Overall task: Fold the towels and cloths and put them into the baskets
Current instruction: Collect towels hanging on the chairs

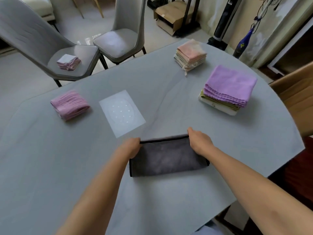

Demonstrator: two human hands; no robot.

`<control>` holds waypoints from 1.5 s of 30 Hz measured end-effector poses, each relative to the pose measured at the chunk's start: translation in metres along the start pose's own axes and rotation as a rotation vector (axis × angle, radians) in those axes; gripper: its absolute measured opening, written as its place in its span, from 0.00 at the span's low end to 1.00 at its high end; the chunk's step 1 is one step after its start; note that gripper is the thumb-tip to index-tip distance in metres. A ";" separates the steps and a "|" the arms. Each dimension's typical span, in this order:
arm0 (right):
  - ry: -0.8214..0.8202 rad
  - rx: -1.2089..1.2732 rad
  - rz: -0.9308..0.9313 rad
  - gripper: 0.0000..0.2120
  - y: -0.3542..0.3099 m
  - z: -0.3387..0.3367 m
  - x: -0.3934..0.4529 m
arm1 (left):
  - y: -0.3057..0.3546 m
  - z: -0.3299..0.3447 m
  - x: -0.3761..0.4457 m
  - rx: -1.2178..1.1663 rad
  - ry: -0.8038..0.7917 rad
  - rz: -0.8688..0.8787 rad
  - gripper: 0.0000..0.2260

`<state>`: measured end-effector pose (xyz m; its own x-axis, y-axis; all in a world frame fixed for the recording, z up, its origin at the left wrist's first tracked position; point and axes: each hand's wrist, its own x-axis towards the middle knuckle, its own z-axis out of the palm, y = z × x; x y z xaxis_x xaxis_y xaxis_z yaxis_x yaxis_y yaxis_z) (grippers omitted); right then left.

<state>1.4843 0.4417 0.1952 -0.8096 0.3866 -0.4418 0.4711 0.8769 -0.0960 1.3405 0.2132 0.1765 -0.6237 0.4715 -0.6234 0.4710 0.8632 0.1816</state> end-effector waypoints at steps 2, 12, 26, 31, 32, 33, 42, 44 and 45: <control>0.015 -0.034 0.005 0.22 -0.001 0.002 0.007 | 0.001 -0.002 0.004 0.017 0.044 -0.009 0.12; 0.200 -0.081 0.068 0.14 -0.003 0.027 0.032 | 0.005 -0.004 0.018 0.121 0.106 -0.076 0.14; 0.286 0.030 -0.187 0.27 -0.080 0.095 0.012 | 0.025 0.053 0.003 0.049 0.755 0.153 0.16; 0.310 0.004 -0.288 0.27 -0.060 0.103 0.018 | 0.016 0.084 0.005 0.055 0.507 0.073 0.26; 0.324 -0.009 -0.270 0.27 -0.049 0.104 0.019 | 0.013 0.087 0.007 0.060 0.489 0.054 0.27; 0.341 -0.005 -0.218 0.27 -0.038 0.103 0.020 | 0.011 0.088 0.009 0.073 0.477 0.043 0.28; 0.351 -0.019 -0.060 0.28 -0.035 0.093 0.011 | 0.005 0.074 -0.005 -0.471 0.474 -0.300 0.34; 0.341 -0.036 -0.198 0.27 -0.049 0.094 0.009 | -0.002 0.068 -0.016 -0.581 0.606 -0.336 0.28; 0.322 -0.021 -0.223 0.27 -0.056 0.096 0.008 | -0.003 0.066 -0.019 -0.631 0.627 -0.366 0.26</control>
<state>1.4851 0.3687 0.1117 -0.9612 0.2531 -0.1098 0.2670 0.9537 -0.1386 1.3921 0.1891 0.1378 -0.9718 0.0066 -0.2358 -0.1270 0.8278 0.5465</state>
